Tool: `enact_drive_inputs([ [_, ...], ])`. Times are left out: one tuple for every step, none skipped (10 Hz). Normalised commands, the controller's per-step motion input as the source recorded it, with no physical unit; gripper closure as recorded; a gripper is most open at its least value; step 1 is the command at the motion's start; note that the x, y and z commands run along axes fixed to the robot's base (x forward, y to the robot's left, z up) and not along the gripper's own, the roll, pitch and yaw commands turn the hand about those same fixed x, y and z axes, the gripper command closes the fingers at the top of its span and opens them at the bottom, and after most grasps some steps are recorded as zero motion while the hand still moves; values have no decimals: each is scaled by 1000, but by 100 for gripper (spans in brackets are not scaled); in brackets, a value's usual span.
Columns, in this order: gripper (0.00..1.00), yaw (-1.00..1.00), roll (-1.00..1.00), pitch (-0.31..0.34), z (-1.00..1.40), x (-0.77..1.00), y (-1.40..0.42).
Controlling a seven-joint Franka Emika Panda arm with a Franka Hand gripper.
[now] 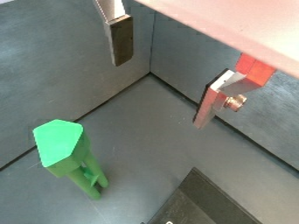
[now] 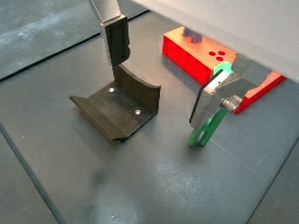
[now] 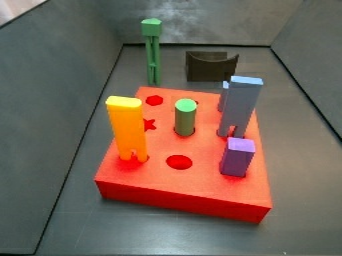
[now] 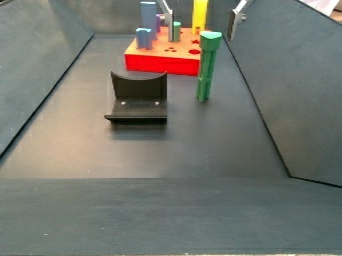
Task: Pick up the 3 prong object. Move up. Move to above the board. Insert the 3 prong object.
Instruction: Pick up the 3 prong object.
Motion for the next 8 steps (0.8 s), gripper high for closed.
enact_drive_inputs([
  [0,0,-50,0,-17,0,0],
  [0,86,-71,-31,-49,-91,0],
  [0,180,-130,-51,-131,-137,-140],
  [0,909,94,-49,-294,-297,-220],
  [0,889,39,-9,-266,-177,-306],
  [0,863,33,0,-271,-157,-337],
  [0,731,4,0,-254,-160,-440],
  [0,629,0,0,-234,-163,-543],
])
